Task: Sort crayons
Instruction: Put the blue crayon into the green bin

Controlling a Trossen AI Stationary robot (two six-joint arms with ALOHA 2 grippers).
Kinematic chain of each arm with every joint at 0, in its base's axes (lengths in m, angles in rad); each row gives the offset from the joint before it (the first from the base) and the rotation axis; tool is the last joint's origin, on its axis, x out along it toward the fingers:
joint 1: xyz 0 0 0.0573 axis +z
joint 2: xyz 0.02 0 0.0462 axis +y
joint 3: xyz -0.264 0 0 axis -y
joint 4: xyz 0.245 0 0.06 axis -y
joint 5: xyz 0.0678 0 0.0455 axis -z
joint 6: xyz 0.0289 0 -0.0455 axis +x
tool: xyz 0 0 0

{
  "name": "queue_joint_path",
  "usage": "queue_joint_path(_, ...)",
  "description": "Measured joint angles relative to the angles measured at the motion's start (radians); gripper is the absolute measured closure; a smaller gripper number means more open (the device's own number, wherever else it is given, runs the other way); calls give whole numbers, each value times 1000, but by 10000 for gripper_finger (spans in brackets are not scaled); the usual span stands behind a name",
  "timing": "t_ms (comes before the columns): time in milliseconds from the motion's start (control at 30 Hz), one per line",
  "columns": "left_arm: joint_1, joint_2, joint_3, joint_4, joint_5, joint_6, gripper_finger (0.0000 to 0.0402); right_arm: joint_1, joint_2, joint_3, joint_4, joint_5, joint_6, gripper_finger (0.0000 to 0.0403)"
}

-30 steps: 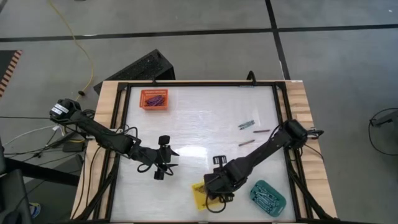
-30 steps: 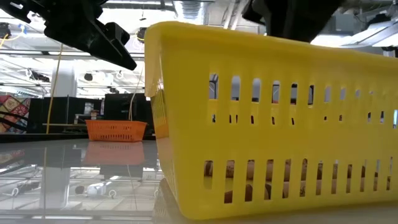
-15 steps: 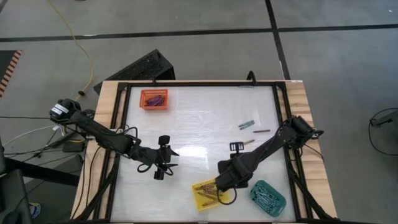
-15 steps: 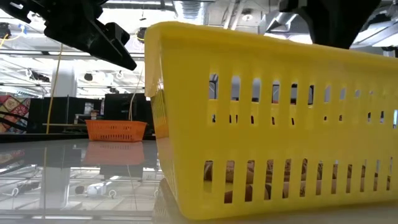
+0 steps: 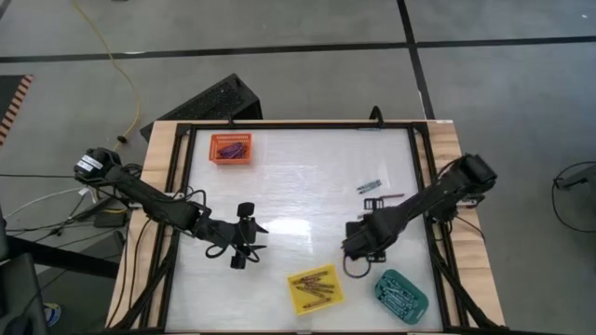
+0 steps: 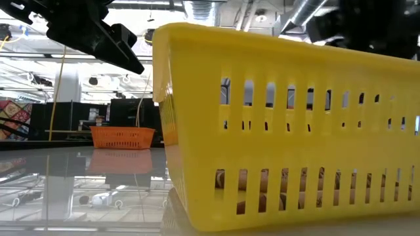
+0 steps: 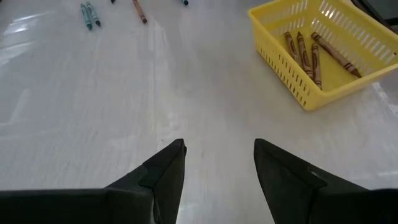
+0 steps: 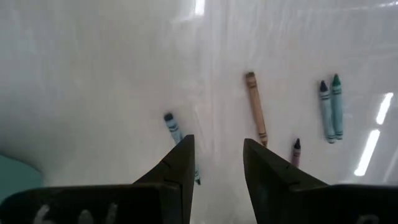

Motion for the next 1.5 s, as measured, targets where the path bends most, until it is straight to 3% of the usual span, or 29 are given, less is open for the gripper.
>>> queue_joint_path(367, 0, 0, 0, 0, 0, 0, 220, -9, -167, -360, 176, -123, 20, 275)
queue_joint_path(933, 0, 0, 0, 0, 0, 0, 220, -11, -145, -510, 407, -185, -7, 281)
queue_joint_path(1133, 0, 0, 0, 0, 0, 0, 220, -22, -146, -534, 462, -184, -6, 313)
queue_joint_path(1367, 0, 0, 0, 0, 0, 0, 220, -24, -144, -537, 495, -198, 12, 392)
queue_joint_path(1500, 0, 0, 0, 0, 0, 0, 220, -24, -143, -536, 495, -202, 54, 396)
